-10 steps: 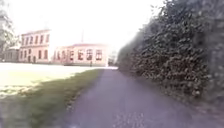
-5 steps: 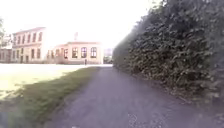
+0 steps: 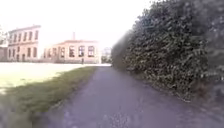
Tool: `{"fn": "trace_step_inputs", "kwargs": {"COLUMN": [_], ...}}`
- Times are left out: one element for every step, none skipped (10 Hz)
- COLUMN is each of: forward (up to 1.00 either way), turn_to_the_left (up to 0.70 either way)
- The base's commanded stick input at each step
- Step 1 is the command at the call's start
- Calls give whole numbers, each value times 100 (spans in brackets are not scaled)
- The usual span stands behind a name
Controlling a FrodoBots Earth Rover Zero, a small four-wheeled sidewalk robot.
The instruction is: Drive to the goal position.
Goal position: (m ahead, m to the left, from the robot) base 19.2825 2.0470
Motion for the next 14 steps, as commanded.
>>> {"fn": "trace_step_inputs", "kwargs": {"forward": [85, 85, 85, 85, 85, 85, 85, 85, 85, 85, 85, 85, 85, 85], "turn_to_the_left": [0, 0, 0, 0, 0, 0, 0, 0, 0, 0, 0, 0, 0, 0]}}
